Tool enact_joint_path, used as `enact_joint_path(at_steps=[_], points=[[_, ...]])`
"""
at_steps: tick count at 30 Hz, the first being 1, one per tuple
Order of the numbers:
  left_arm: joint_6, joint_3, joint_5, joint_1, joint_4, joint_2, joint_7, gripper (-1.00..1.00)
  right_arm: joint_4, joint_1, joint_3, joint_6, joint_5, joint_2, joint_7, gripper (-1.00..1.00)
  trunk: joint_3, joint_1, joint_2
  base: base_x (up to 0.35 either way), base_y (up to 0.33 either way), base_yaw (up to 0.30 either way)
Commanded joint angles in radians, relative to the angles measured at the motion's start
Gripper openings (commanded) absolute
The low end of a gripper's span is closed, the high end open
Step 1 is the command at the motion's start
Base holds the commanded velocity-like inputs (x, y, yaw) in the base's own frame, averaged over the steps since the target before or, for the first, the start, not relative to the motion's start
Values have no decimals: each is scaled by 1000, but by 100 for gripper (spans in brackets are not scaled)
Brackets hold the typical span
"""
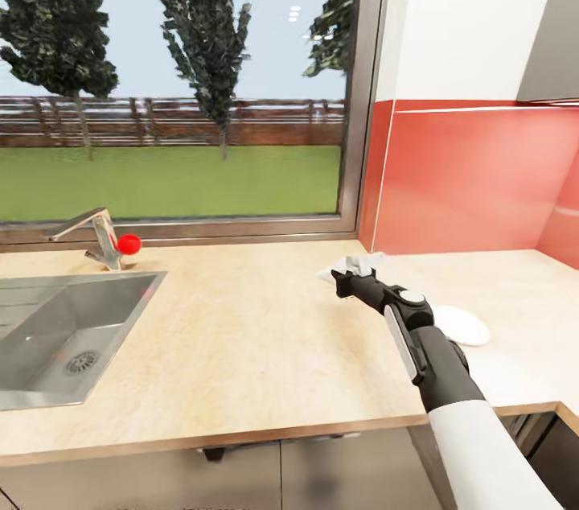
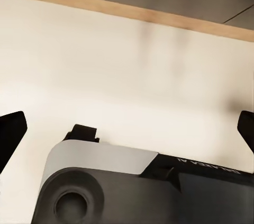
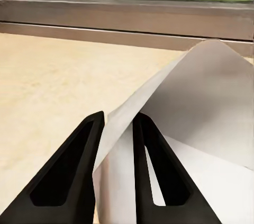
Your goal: Set up a coffee station on the kitchen countertop: keep the coffee maker on the countertop, move the bottle of coffee from the kitchen shelf to the counter next to the coffee maker, place a paper coffee filter on top of the coffee maker, put the saucer next to the coffee maker with the coffee cup on the saucer, and place the electric kettle next to the coffee maker.
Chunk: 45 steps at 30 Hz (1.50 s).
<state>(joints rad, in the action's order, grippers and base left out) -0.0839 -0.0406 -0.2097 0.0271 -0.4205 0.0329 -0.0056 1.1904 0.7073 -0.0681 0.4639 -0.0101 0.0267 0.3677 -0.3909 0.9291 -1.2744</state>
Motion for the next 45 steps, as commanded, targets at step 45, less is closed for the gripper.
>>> enact_joint_path(at_steps=[45], points=[[-2,-6,-2,1,0,1,1,100,127,11,-70,132,1,44,2,-100,-1,0,-1,-188,0,221]])
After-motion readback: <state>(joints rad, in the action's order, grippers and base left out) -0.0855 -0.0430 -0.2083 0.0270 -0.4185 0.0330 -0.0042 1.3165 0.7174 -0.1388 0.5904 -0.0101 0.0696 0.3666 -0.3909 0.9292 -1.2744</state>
